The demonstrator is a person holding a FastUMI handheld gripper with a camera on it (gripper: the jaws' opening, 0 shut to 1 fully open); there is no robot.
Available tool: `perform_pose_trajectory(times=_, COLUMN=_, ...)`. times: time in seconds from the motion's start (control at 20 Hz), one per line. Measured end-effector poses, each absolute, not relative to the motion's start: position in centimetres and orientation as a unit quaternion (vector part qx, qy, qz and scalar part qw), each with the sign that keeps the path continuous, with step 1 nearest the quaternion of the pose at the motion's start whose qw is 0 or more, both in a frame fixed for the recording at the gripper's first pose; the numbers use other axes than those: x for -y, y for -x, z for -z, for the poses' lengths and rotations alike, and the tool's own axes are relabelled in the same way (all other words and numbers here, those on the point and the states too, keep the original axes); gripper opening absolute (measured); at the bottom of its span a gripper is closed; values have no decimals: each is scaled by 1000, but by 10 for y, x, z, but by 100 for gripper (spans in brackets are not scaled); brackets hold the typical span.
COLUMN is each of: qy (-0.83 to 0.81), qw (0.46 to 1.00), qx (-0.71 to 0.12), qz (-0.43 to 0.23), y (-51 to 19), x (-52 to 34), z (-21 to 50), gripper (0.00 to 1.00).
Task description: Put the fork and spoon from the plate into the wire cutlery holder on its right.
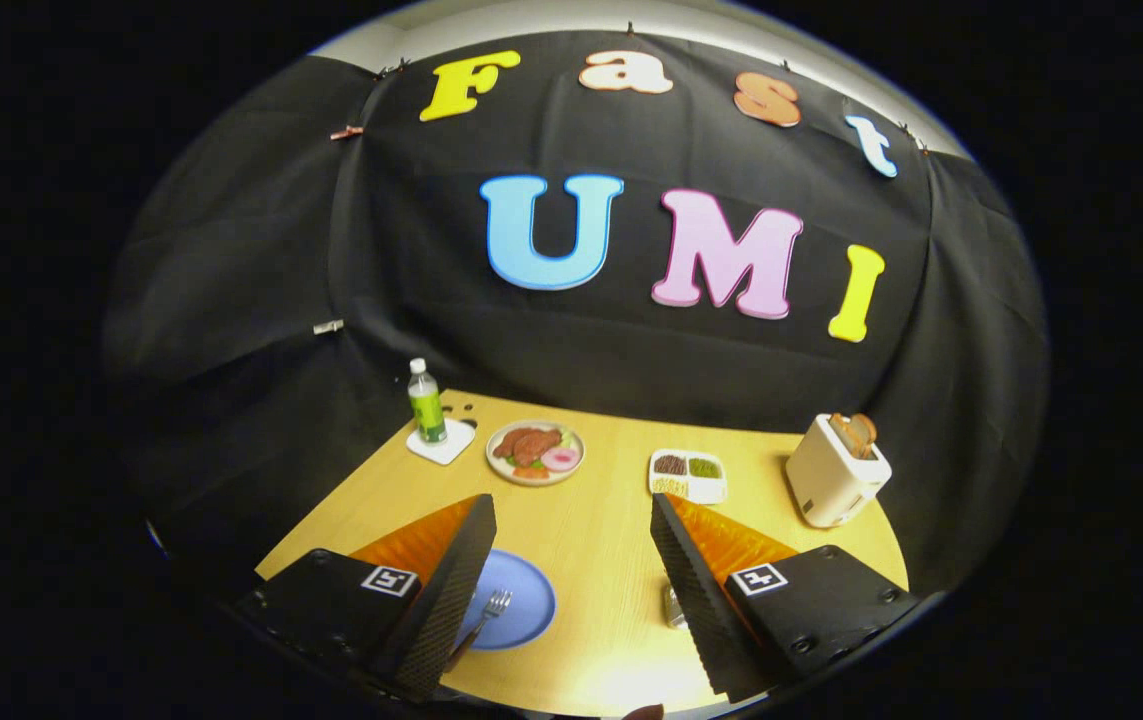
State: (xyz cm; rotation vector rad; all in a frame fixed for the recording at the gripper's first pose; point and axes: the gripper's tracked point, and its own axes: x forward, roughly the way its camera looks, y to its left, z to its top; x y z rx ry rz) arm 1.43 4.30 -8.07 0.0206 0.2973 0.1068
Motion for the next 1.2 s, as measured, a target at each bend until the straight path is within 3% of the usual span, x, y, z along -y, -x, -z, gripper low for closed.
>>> perform_pose_trajectory(times=0.3, qy=-23, qw=956, qx=-274, qz=-98, y=-8, x=-87, z=168, gripper=98)
perform_pose_trajectory(times=0.75, qy=7, qw=918, qx=-382, qz=-110, y=-19, x=-121, z=283, gripper=97)
perform_pose_trajectory(times=0.9, qy=-3, qw=904, qx=-412, qz=-115, y=-24, x=-133, z=314, gripper=88)
perform_pose_trajectory(times=1.05, qy=-24, qw=887, qx=-445, qz=-121, y=-20, x=-149, z=337, gripper=70)
perform_pose_trajectory(times=1.2, qy=-50, qw=874, qx=-469, qz=-116, y=-22, x=-162, z=354, gripper=69)
